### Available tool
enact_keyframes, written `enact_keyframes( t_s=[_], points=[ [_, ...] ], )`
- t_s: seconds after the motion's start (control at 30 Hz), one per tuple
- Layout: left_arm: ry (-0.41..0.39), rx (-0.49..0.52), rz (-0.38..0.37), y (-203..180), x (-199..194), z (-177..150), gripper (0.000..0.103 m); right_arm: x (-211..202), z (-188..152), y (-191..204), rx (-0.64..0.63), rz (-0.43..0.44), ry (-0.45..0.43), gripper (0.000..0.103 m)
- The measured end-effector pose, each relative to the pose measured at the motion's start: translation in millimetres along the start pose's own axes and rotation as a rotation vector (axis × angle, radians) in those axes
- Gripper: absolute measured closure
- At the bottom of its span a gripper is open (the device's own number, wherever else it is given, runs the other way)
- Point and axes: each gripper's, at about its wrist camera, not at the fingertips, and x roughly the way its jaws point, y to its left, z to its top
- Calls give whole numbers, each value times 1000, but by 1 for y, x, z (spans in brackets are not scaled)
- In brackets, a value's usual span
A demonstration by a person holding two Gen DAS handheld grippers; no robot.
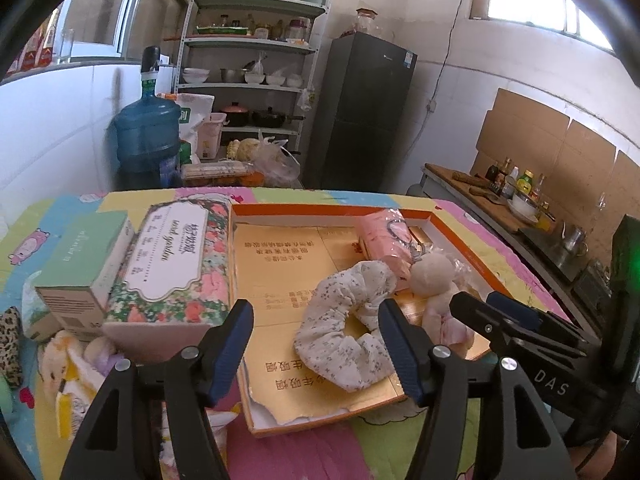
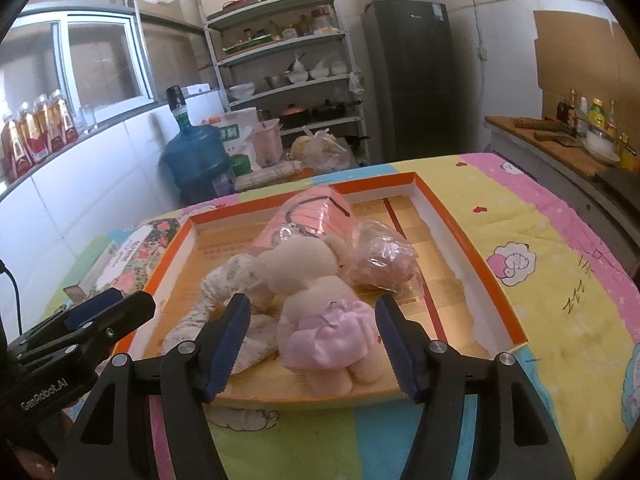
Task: Organize soft objects
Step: 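Withdraw both open grippers from the box back toward the table items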
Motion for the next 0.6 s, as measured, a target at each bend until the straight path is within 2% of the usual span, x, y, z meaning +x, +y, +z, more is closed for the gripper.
enact_keyframes(
  t_s=[0.6],
  points=[
    [-77,35,25,3,-48,-3,38,-39,-1,27,-36,-1,-61,36]
  ],
)
